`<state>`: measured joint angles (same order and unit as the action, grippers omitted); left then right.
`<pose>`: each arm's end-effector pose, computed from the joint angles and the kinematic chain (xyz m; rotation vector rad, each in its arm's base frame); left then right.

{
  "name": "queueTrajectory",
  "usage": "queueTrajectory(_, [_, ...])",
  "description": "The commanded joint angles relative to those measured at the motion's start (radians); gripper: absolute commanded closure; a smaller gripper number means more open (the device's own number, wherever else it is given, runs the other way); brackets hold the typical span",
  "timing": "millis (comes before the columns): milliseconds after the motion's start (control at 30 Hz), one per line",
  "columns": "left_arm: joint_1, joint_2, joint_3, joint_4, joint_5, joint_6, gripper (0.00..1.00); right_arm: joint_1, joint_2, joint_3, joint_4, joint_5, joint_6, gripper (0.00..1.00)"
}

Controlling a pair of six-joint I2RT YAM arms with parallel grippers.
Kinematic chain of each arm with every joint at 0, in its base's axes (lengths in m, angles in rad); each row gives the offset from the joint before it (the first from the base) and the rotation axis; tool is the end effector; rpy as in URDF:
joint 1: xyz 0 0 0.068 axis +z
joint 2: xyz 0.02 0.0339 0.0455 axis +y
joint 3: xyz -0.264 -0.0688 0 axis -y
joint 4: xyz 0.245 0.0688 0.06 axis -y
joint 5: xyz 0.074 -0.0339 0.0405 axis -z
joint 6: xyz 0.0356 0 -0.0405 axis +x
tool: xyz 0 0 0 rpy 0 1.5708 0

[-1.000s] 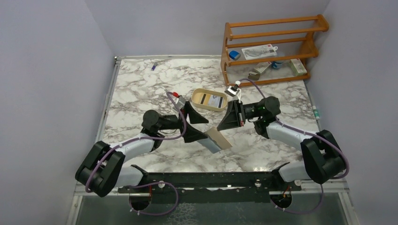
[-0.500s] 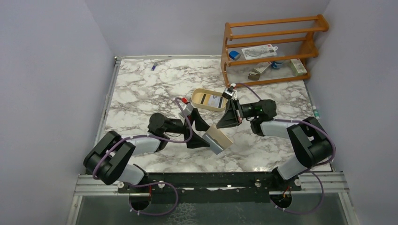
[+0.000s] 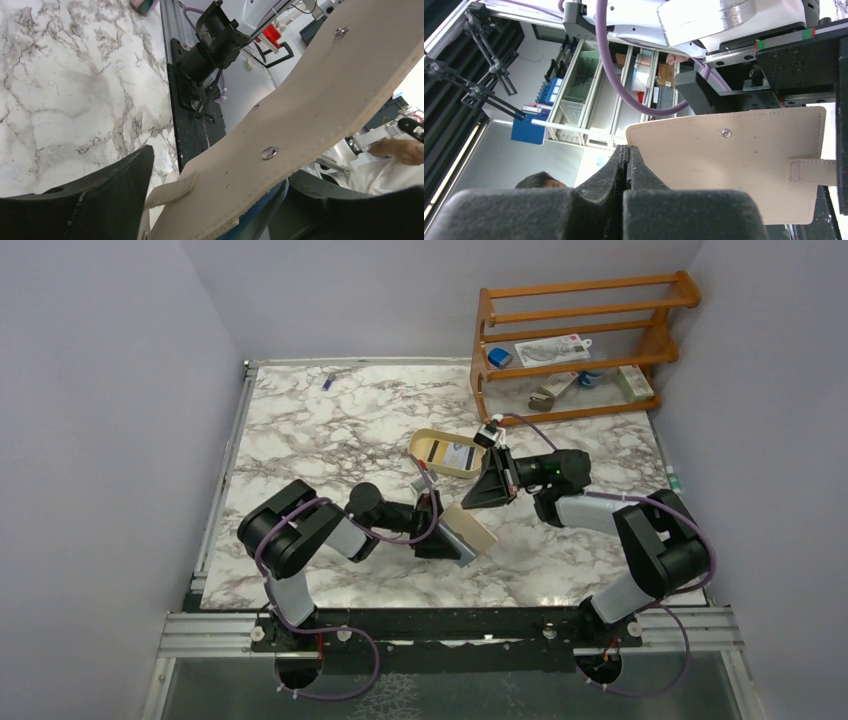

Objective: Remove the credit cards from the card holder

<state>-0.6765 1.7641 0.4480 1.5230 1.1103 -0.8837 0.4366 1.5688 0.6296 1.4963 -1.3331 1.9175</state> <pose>0.1971 -0.1992 0.1691 0.9646 1.5778 -1.9210 0.2414 0.1508 0.2587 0.4412 -2.0131 -2.3352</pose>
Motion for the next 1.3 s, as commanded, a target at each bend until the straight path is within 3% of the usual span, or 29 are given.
queueTrajectory(0, [-0.005, -0.002, 0.004, 0.266, -0.004, -0.032, 0.32, -0.016, -0.032, 0.028, 0.283, 0.003, 0.019, 0.99])
queueTrajectory(100, [-0.004, -0.014, 0.006, 0.265, -0.008, -0.031, 0.58, -0.019, -0.029, 0.032, 0.284, 0.003, 0.021, 0.99])
queueTrajectory(167, [-0.004, -0.007, 0.018, 0.266, 0.002, -0.044, 0.88, -0.022, -0.025, 0.034, 0.284, 0.003, 0.020, 0.99])
queueTrajectory(233, [-0.005, -0.004, 0.020, 0.267, 0.004, -0.053, 1.00, -0.026, -0.018, 0.042, 0.283, 0.000, 0.015, 0.99])
queueTrajectory(267, [-0.005, -0.009, 0.018, 0.266, 0.001, -0.058, 1.00, -0.030, -0.014, 0.049, 0.281, -0.007, 0.011, 0.99])
queueTrajectory(300, [-0.006, -0.019, 0.016, 0.266, 0.000, -0.061, 1.00, -0.035, -0.007, 0.058, 0.270, -0.019, 0.004, 0.93])
queueTrajectory(367, [-0.004, -0.052, 0.007, 0.266, -0.018, -0.067, 1.00, -0.060, 0.000, 0.075, 0.224, -0.039, -0.039, 0.64])
queueTrajectory(400, [-0.003, -0.073, 0.000, 0.267, -0.027, -0.072, 1.00, -0.075, -0.002, 0.083, 0.177, -0.048, -0.084, 0.56])
queueTrajectory(533, [0.020, -0.157, -0.026, 0.220, -0.127, -0.108, 1.00, -0.179, -0.076, 0.113, -0.108, -0.013, -0.344, 0.39])
queueTrajectory(633, [0.038, -0.249, -0.059, 0.041, -0.268, -0.064, 1.00, -0.226, -0.192, 0.145, -0.479, 0.064, -0.657, 0.30])
queueTrajectory(733, [0.047, -0.384, -0.085, -0.202, -0.455, 0.015, 1.00, -0.207, -0.354, 0.261, -1.153, 0.285, -1.215, 0.15])
queueTrajectory(767, [0.052, -0.445, -0.090, -0.277, -0.517, 0.025, 1.00, -0.191, -0.405, 0.269, -1.269, 0.383, -1.341, 0.09])
queueTrajectory(900, [0.101, -0.548, -0.114, -0.411, -0.733, -0.060, 1.00, -0.179, -0.541, 0.162, -1.276, 0.488, -1.456, 0.05])
queueTrajectory(1133, [0.126, -0.532, -0.115, -0.321, -0.831, -0.284, 1.00, -0.171, -0.639, -0.077, -1.019, 0.432, -1.445, 0.05])
queueTrajectory(1267, [0.124, -0.504, -0.100, -0.263, -0.826, -0.351, 1.00, -0.119, -0.624, -0.117, -0.977, 0.493, -1.483, 0.05])
